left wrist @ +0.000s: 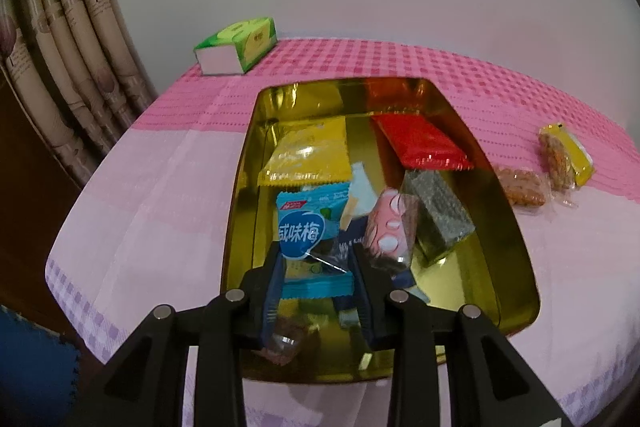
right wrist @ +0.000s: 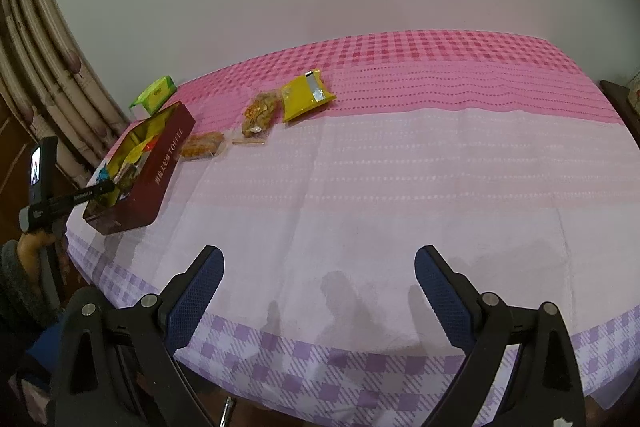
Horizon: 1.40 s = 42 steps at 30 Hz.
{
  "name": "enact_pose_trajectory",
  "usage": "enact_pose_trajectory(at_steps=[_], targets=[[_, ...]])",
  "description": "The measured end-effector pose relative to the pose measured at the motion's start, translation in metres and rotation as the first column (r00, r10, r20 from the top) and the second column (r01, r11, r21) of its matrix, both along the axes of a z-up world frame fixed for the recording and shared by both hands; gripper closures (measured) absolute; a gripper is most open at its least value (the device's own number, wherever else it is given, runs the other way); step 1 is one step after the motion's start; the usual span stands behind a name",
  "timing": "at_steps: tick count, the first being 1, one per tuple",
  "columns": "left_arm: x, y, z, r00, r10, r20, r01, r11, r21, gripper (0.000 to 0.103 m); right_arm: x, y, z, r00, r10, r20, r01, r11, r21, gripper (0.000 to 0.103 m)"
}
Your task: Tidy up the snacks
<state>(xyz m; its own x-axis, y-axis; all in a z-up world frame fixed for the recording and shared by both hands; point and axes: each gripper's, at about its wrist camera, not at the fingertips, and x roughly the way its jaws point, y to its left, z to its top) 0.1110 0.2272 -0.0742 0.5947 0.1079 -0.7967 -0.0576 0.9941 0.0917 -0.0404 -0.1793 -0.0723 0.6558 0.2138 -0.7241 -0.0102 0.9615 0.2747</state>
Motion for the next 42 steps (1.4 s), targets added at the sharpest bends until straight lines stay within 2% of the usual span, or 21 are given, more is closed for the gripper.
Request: enact_pose_trajectory(at_steps=[1, 2, 4, 7, 12, 21, 26, 32, 34, 38, 40, 42], targets=[[0.001, 0.0, 0.001, 1.0, 0.005, 0.006, -0.005, 1.0, 0.004, 0.063, 0.0, 0.001, 0.0, 1.0, 0.0, -0.003, 0.0, 1.0, -0.001, 0.007], [0.002, -0.001, 0.003, 1.0, 0.012, 0.013, -0.012, 1.0, 0.003, 0.05, 0.001, 0.001, -0.001, 1.0, 0.001, -0.007, -0.001, 1.0, -0.002, 0.007], [-0.001, -0.001, 0.008, 0.999, 0.012, 0.04, -0.011, 1.0, -0.025, 0.042, 0.001, 0.001, -0.002, 1.0, 0.0, -0.007, 0.0, 1.0, -0.005, 0.007], [-0.012, -0.004, 0.02, 0.996, -0.004, 0.087, 0.008, 0.999, -0.048, 0.042, 0.001, 0.001, -0.004, 1.0, 0.0, -0.012, -0.001, 1.0, -0.013, 0.007], [-0.057, -0.007, 0.045, 0.983, -0.033, 0.178, 0.055, 0.991, -0.119, 0.042, 0.003, 0.0, -0.014, 1.0, 0.0, -0.031, 0.0, 1.0, -0.026, 0.007], [-0.157, -0.011, 0.035, 0.983, -0.104, 0.154, 0.132, 0.974, -0.186, 0.041, 0.016, 0.028, -0.034, 0.996, 0.047, -0.074, -0.054, 0.993, -0.101, 0.007], [-0.165, -0.027, 0.037, 0.967, -0.177, 0.186, 0.208, 0.965, -0.161, 0.041, 0.049, 0.066, -0.017, 0.991, 0.123, -0.056, -0.129, 0.984, -0.121, 0.007], [-0.165, -0.02, 0.04, 0.972, -0.135, 0.191, 0.174, 0.962, -0.209, 0.041, 0.115, 0.112, 0.015, 0.988, 0.155, 0.001, -0.154, 0.981, -0.12, 0.008], [-0.166, -0.015, 0.042, 0.976, -0.116, 0.187, 0.159, 0.958, -0.239, 0.041, 0.145, 0.119, 0.017, 0.994, 0.112, -0.007, -0.112, 0.989, -0.095, 0.008], [-0.168, -0.007, 0.046, 0.979, -0.088, 0.185, 0.14, 0.948, -0.286, 0.041, 0.191, 0.124, 0.006, 0.998, 0.023, -0.062, -0.03, 0.993, -0.111, 0.008], [-0.167, -0.006, 0.047, 0.98, -0.086, 0.181, 0.136, 0.948, -0.286, 0.041, 0.209, 0.127, -0.004, 0.996, -0.014, -0.087, 0.0, 0.987, -0.159, 0.012], [-0.167, -0.005, 0.047, 0.98, -0.086, 0.18, 0.138, 0.945, -0.298, 0.041, 0.222, 0.126, -0.012, 0.994, -0.03, -0.105, 0.01, 0.982, -0.187, 0.03]])
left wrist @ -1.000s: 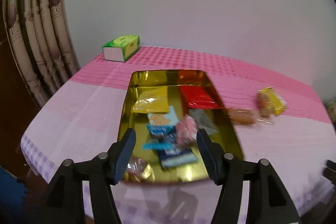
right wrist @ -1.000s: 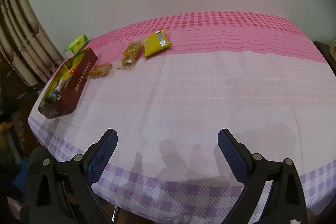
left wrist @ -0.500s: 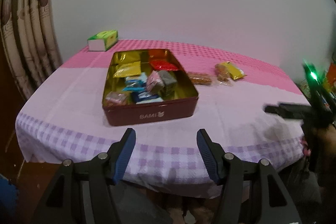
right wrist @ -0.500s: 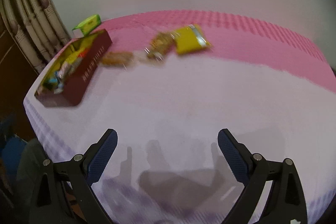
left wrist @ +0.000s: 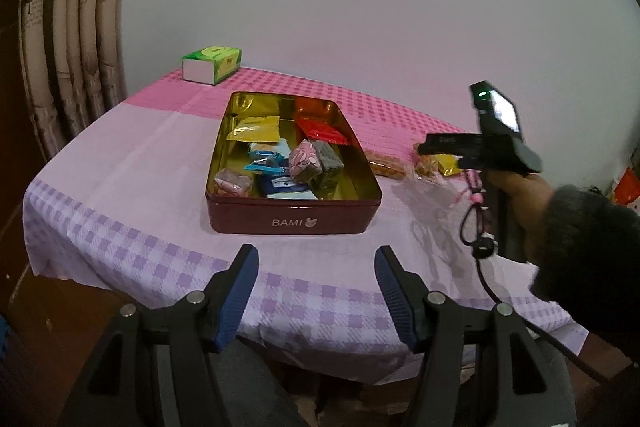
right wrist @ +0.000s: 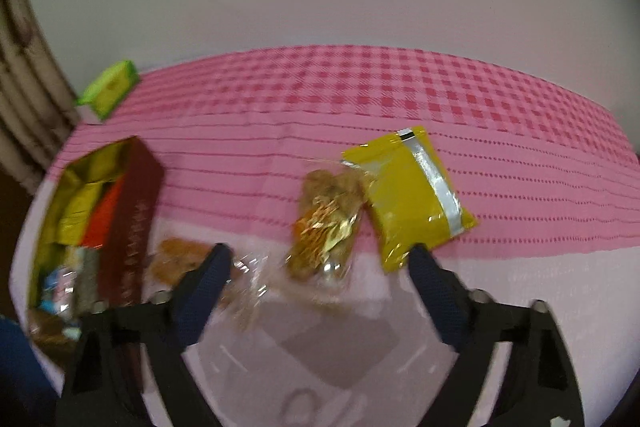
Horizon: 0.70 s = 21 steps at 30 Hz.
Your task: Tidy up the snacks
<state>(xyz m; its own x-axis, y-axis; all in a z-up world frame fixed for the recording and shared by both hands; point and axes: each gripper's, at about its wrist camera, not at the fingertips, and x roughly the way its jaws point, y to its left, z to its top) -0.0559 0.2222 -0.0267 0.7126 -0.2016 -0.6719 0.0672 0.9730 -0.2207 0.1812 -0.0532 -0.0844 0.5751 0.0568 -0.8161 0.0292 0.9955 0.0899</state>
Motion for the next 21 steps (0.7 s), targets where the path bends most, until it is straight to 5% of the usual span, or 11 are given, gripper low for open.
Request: enact_pose_trajectory(at_steps=[5, 6, 7, 21], targets=[[0.004, 0.004, -0.003, 1.0, 0.001, -0.021, -0.001, 1.0, -0.021, 0.041, 0.024, 0.003, -0.022, 0.998, 0.007, -0.063, -0.01, 0.999, -0.043, 0.047], [0.004, 0.004, -0.004, 1.0, 0.004, -0.024, -0.004, 1.0, -0.022, 0.041, 0.026, 0.003, -0.023, 0.998, 0.012, -0.064, -0.015, 0.999, -0.047, 0.063], [0.004, 0.005, -0.004, 1.0, 0.009, -0.026, -0.009, 1.0, -0.023, 0.041, 0.026, 0.002, -0.023, 0.998, 0.02, -0.063, -0.022, 0.999, -0.028, 0.067], [-0.005, -0.013, -0.002, 1.0, -0.017, 0.001, 0.017, 0.999, 0.033, 0.041, -0.052, -0.05, 0.031, 0.997, -0.007, 0.081, 0.018, 0.991, -0.13, 0.067]])
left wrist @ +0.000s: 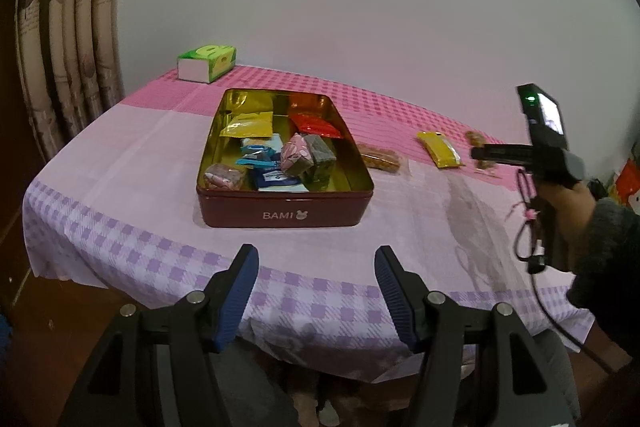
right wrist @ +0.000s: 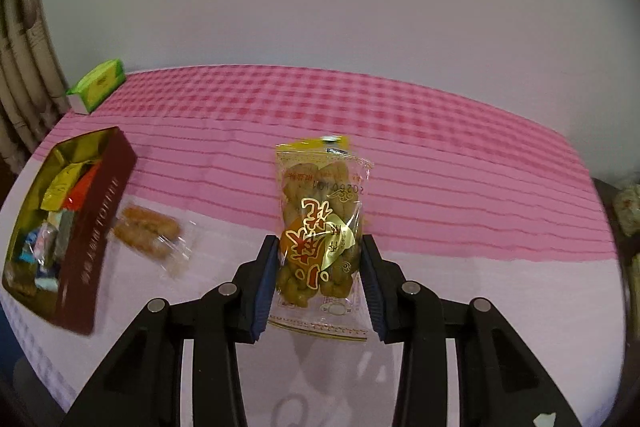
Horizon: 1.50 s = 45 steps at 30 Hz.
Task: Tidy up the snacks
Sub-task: 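Grasp the clear bag of nut candies with the right tool, then carry the nut candy bag with the right tool into the tin and release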
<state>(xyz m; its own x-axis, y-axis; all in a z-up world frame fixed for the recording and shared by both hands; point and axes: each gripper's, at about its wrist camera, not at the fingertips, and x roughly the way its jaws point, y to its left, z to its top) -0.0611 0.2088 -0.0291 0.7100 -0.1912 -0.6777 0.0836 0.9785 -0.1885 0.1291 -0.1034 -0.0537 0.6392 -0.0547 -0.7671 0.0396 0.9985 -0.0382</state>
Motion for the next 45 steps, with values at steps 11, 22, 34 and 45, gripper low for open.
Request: enact_pose_trajectory(at_steps=[11, 22, 34, 45], targets=[[-0.012, 0.002, 0.012, 0.998, 0.031, 0.055, -0.031, 1.0, 0.003, 0.041, -0.039, -0.013, 0.051, 0.997, -0.043, 0.071, 0.048, 0.996, -0.075, 0.067], [-0.018, 0.001, 0.017, 0.996, 0.043, 0.081, -0.044, 0.999, 0.008, 0.041, -0.044, 0.029, 0.086, 0.992, 0.013, 0.126, 0.001, 0.994, -0.11, 0.067], [-0.014, 0.005, 0.012, 0.996, 0.055, 0.064, -0.056, 0.998, 0.008, 0.041, -0.031, 0.095, 0.084, 0.983, 0.135, 0.12, -0.116, 0.981, -0.156, 0.067], [-0.01, 0.012, 0.01, 0.996, 0.073, 0.046, -0.073, 0.997, -0.01, 0.041, -0.023, 0.156, 0.069, 0.965, 0.247, 0.086, -0.232, 0.96, -0.157, 0.067]])
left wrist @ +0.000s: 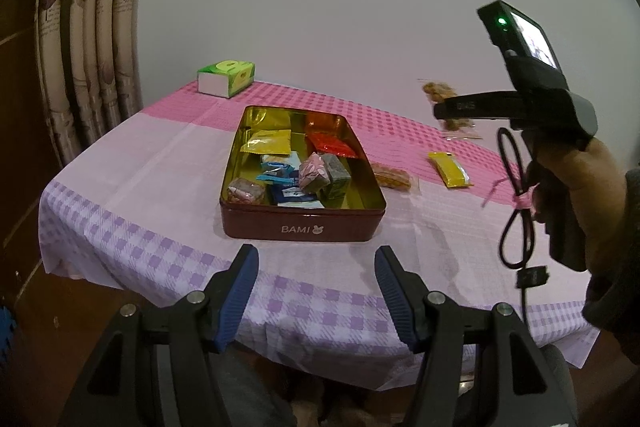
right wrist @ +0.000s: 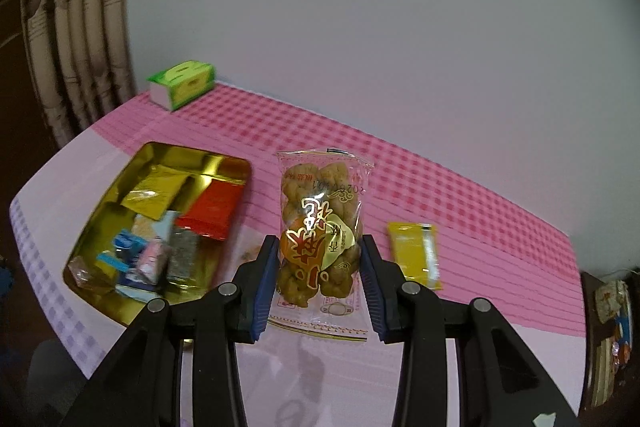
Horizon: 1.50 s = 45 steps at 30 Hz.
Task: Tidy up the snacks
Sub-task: 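Carry the nut candy bag with the right tool into the tin and release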
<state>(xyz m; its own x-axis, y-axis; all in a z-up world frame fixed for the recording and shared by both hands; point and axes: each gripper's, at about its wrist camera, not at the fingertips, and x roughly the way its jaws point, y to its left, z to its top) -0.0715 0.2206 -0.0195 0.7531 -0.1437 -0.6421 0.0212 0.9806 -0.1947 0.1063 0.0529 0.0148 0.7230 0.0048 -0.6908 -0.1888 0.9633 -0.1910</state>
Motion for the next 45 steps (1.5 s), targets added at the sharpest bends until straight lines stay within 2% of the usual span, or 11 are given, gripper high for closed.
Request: enact_pose_trajectory(at_steps=[9, 17, 30, 41, 44, 45], targets=[[0.002, 0.002, -0.002, 1.0, 0.005, -0.009, -0.005, 1.0, -0.006, 0.041, -0.002, 0.059, -0.022, 0.991, 0.127, -0.049, -0.127, 0.992, 0.002, 0.067], [0.004, 0.007, -0.006, 0.999, 0.017, -0.029, -0.017, 1.0, -0.024, 0.041, 0.01, 0.091, -0.038, 0.978, 0.189, -0.088, -0.188, 0.982, 0.015, 0.067], [0.018, 0.032, -0.023, 0.988, 0.068, -0.141, -0.087, 0.987, -0.133, 0.041, 0.079, 0.138, -0.074, 0.964, 0.186, -0.19, -0.187, 0.982, 0.013, 0.066], [0.023, 0.043, -0.029, 0.98, 0.095, -0.176, -0.124, 0.979, -0.162, 0.041, 0.104, 0.155, -0.092, 0.959, 0.172, -0.225, -0.176, 0.984, 0.004, 0.066], [0.023, 0.043, -0.03, 0.979, 0.098, -0.177, -0.127, 0.979, -0.16, 0.041, 0.108, 0.155, -0.097, 0.957, 0.17, -0.234, -0.172, 0.985, 0.012, 0.064], [0.023, 0.043, -0.03, 0.979, 0.098, -0.178, -0.127, 0.979, -0.158, 0.041, 0.109, 0.154, -0.097, 0.956, 0.173, -0.236, -0.171, 0.985, 0.03, 0.058]])
